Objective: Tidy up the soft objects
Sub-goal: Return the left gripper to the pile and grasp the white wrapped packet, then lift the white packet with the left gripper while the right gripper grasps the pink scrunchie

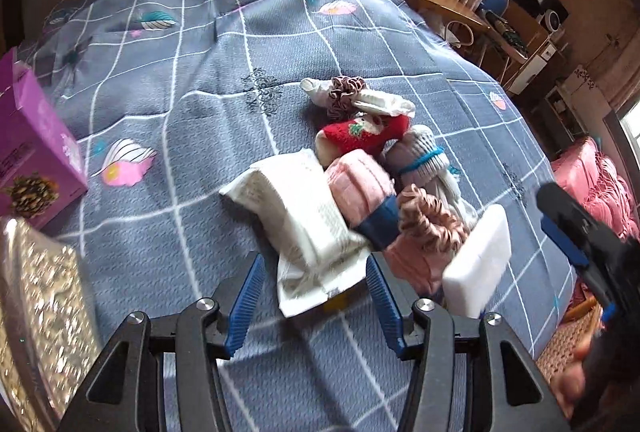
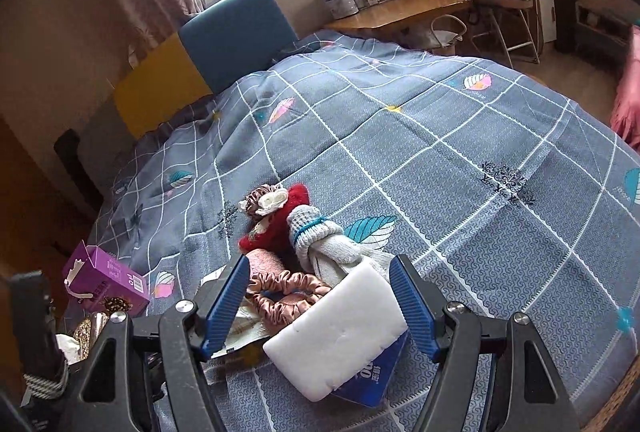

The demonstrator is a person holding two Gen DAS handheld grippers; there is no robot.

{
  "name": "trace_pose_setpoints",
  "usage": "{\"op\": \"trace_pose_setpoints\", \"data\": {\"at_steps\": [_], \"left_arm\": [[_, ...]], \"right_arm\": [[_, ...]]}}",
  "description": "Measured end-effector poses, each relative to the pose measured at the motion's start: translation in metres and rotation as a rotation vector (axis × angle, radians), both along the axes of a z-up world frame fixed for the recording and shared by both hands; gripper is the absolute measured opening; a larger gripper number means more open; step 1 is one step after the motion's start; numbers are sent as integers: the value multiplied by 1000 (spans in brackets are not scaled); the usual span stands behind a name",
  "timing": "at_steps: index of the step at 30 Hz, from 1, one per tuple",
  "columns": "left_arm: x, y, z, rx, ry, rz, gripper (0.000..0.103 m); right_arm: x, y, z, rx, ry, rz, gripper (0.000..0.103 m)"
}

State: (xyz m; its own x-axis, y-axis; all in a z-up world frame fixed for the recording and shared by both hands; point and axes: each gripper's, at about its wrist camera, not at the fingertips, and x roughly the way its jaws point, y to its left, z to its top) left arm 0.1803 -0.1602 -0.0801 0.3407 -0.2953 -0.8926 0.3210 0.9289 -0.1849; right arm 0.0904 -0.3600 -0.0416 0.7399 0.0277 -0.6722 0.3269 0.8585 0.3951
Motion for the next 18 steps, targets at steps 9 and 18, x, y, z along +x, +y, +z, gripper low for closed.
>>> {"op": "trace_pose_setpoints", "data": {"at_steps": [9,18], "left_arm": [[38,-27,-35,107,32,5,54],[10,17,-35,40,4,29,39]], "right_arm": [[1,-3,-4,40,9,8,74],[3,-2,-5,32,15,18,70]]}}
